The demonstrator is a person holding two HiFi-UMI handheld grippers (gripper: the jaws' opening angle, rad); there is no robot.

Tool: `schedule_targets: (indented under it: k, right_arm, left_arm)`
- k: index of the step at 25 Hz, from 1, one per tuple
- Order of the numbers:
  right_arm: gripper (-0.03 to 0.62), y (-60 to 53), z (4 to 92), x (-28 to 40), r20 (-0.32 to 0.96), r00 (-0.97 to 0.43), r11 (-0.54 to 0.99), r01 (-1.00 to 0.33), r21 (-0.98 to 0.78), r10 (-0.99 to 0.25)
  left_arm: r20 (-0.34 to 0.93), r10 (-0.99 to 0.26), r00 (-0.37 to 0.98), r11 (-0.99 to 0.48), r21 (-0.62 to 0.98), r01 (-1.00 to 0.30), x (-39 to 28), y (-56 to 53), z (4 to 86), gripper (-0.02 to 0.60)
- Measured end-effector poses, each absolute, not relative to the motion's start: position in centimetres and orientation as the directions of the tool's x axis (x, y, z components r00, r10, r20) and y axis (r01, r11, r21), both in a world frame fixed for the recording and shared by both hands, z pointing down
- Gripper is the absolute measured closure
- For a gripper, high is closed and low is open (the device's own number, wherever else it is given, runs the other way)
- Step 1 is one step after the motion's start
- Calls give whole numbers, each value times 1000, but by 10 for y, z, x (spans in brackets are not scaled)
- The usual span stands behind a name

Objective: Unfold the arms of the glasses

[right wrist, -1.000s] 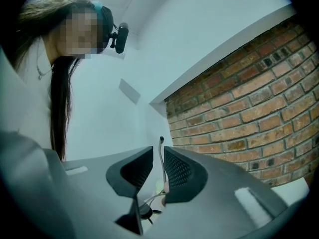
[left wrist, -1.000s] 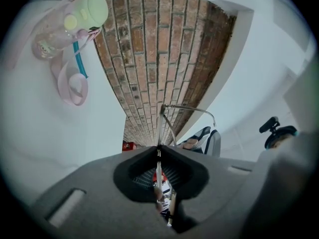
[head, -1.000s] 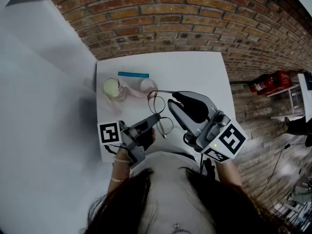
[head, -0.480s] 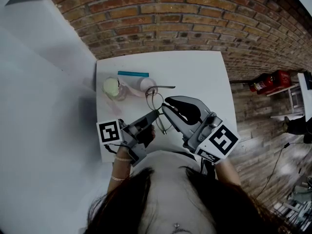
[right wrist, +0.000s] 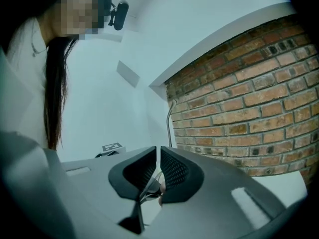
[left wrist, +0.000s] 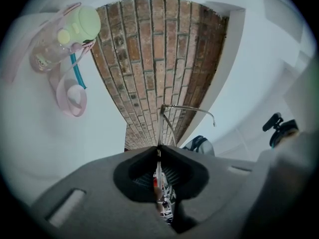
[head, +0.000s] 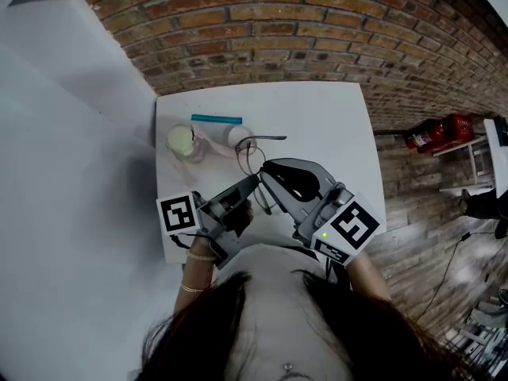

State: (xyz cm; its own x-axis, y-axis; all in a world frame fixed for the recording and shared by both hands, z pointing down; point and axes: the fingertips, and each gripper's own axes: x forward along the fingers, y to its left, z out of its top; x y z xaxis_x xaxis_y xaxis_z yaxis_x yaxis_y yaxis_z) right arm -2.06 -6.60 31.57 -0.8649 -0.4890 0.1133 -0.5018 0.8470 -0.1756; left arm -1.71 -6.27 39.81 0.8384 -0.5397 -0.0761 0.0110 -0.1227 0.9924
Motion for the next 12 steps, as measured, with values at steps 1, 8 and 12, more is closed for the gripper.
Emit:
schedule_targets:
  k: [1,8,12]
  right_arm:
    - [574,-67,317,-21,118,-862,844,-507,-176,-493]
    - [576,-71,328,-23,166,-854,835,-518,-188,-493]
    - [571,-71,334,-27,183,-854,833,-517,-198,-487]
  left_arm:
    - [-76,-541,837,-121,993,12,-17,-63,398,560]
    - [-53,-568,821,-136,990,-30,-16,-68,398,560]
    - [-43,-597,801,-153,986,-61,-19,-70,397,560]
